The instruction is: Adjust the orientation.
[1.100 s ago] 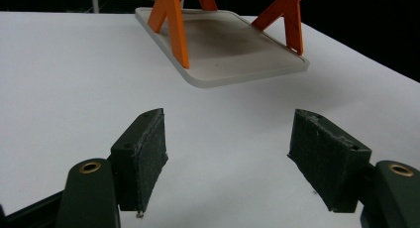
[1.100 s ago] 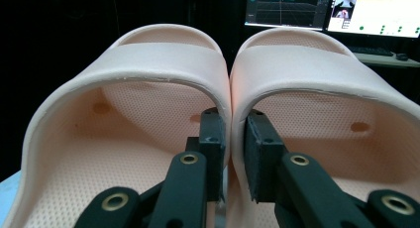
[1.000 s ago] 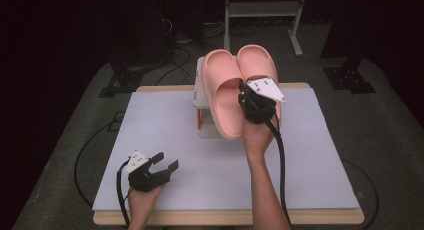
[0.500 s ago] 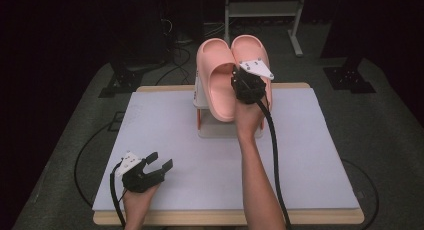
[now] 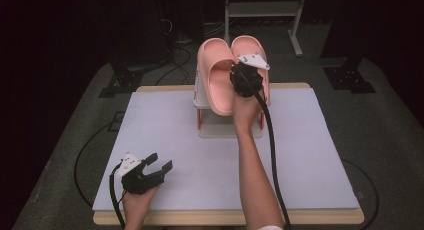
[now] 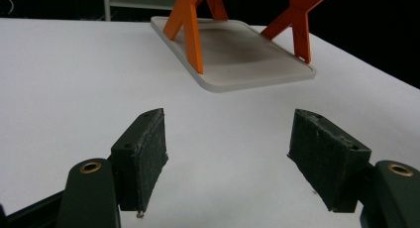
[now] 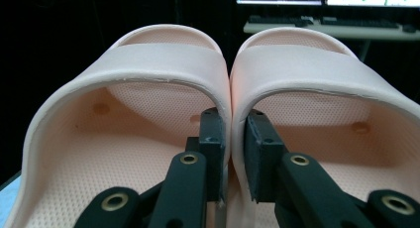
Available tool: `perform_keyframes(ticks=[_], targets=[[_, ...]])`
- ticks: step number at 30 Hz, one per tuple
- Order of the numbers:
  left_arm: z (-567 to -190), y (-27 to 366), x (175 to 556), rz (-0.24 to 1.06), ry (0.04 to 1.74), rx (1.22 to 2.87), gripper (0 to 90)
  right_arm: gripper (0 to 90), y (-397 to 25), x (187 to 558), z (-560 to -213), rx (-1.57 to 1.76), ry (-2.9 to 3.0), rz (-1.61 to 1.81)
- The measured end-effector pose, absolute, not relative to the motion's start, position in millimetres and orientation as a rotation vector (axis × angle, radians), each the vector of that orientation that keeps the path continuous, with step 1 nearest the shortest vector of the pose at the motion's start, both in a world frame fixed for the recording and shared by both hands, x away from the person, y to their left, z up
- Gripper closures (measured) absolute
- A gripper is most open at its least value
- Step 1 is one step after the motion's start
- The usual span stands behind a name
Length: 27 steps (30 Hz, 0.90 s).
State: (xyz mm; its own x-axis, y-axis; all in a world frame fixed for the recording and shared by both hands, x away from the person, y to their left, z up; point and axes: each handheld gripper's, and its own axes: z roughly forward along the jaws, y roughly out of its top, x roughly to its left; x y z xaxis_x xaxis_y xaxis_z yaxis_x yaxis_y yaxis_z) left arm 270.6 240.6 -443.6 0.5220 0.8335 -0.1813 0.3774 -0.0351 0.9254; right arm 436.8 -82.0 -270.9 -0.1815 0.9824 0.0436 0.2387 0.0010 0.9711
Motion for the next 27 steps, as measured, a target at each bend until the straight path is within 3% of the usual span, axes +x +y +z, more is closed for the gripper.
perform_keyframes(ticks=[15, 27], targets=[[-443, 237, 273, 0.51, 1.026, 1.64, 29.9, 79.1, -88, 484, -275, 1.45, 1.51, 1.17], [-441, 238, 273, 0.518, 1.017, 1.642, 30.3, 78.9, -80, 500, -279, 1.487, 1.544, 1.105]])
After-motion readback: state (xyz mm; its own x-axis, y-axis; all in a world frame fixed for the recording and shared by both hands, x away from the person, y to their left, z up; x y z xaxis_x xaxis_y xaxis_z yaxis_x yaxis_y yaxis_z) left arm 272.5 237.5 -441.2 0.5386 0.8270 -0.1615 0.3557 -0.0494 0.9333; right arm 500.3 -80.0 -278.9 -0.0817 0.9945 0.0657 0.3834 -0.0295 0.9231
